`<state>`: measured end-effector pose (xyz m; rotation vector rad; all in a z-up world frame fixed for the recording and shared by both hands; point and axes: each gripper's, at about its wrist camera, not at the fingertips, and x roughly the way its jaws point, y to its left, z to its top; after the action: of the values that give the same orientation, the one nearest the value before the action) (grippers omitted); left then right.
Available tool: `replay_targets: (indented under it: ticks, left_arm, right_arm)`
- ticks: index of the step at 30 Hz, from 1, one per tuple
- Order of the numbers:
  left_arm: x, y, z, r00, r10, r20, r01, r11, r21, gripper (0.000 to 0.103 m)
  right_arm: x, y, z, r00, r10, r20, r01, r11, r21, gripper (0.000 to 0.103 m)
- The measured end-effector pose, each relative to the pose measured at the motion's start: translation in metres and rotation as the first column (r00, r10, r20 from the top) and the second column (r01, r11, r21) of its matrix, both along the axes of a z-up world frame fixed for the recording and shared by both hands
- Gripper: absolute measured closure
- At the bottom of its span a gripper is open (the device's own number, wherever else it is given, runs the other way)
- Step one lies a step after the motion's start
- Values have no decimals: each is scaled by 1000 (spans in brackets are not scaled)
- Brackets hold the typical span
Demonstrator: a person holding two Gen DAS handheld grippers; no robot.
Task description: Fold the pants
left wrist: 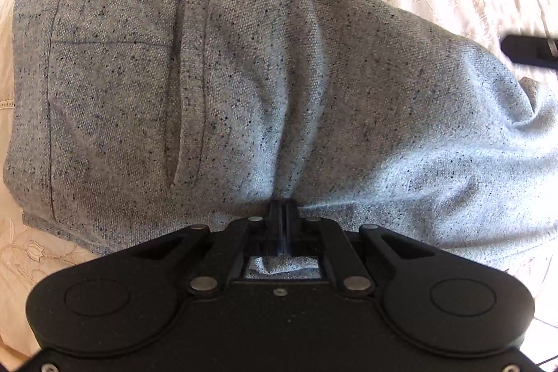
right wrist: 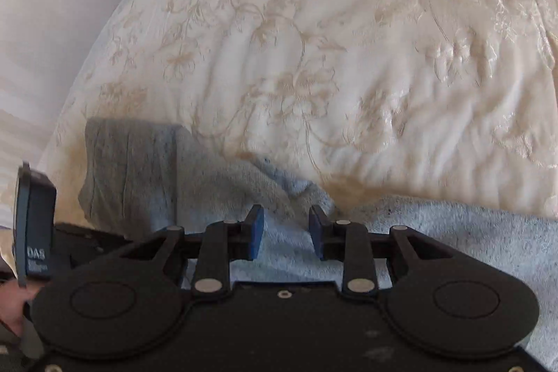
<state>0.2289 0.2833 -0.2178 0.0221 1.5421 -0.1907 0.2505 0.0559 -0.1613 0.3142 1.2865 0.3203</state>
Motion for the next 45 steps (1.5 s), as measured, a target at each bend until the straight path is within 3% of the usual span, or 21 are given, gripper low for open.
replay_targets:
  ticks: [3,6,11,13,14,15,16,18,20,23,25,28,29,32,34,37,39,42,45]
  left_arm:
    - [-3,-3,2,1000,0,6,0,1000,-1,93]
    - [-6,-2,2,1000,9,8,-9,1000,-4,93]
    - [-11,2,2,1000,20,12,-19,1000,-14,93]
    - [-12,4,1,1000,21,16,-21,1000,-18,93]
    - [-13,5,2,1000,21,20,-20,1000,-20,93]
    - [-15,5,2,1000,17,24,-17,1000,-21,93]
    - [-17,6,2,999,13,30,-12,1000,-21,93]
    - [-21,6,2,999,2,43,-2,1000,-22,93]
    - [-25,5,3,998,-11,56,12,1000,-20,93]
    - [-29,4,4,998,-28,62,28,1000,-10,93]
    - [-29,3,10,998,-40,58,40,999,-6,93]
    - [-23,1,31,998,-33,62,34,999,-8,93]
    - [-18,1,41,996,-25,81,27,999,-23,92]
    - [2,4,63,989,14,150,-7,999,-47,92]
    - [19,6,68,982,40,184,-30,998,-56,91]
    - [37,13,55,979,89,183,-88,996,-16,91]
    - [43,23,32,986,127,107,-127,992,-8,91]
    - [44,38,18,979,194,63,-190,980,-62,91]
    - [44,41,18,981,188,52,-184,980,-73,91]
  right_arm:
    - [28,2,-2,999,-15,28,14,1000,14,71]
    - [50,5,-10,999,-30,-14,31,998,56,71]
    - [57,34,-36,987,78,-140,-67,995,80,71]
    - [47,45,-39,981,137,-134,-130,990,58,71]
    - [42,48,-38,980,156,-120,-150,987,58,76]
    - [38,49,-37,980,167,-108,-160,985,66,91]
    - [36,49,-35,979,169,-111,-161,984,80,97]
    - [36,46,-25,986,145,-79,-139,987,83,98]
    - [43,27,-8,999,28,32,-29,999,45,99]
    - [64,-7,-11,981,-194,6,193,979,63,100]
    - [66,-8,-11,982,-187,22,186,982,32,102]
    - [61,1,-3,989,-138,55,136,990,40,100]
    - [61,0,0,988,-142,56,140,989,47,94]
    - [55,-14,8,971,-228,73,223,972,72,76]
    - [54,-27,8,964,-259,62,253,963,95,75]
    - [51,-37,5,968,-251,26,249,966,66,72]
    - [49,-39,-1,975,-220,3,220,975,35,71]
    - [45,-34,-10,985,-173,-24,174,985,18,70]
    - [45,-24,-15,993,-117,-30,118,993,11,70]
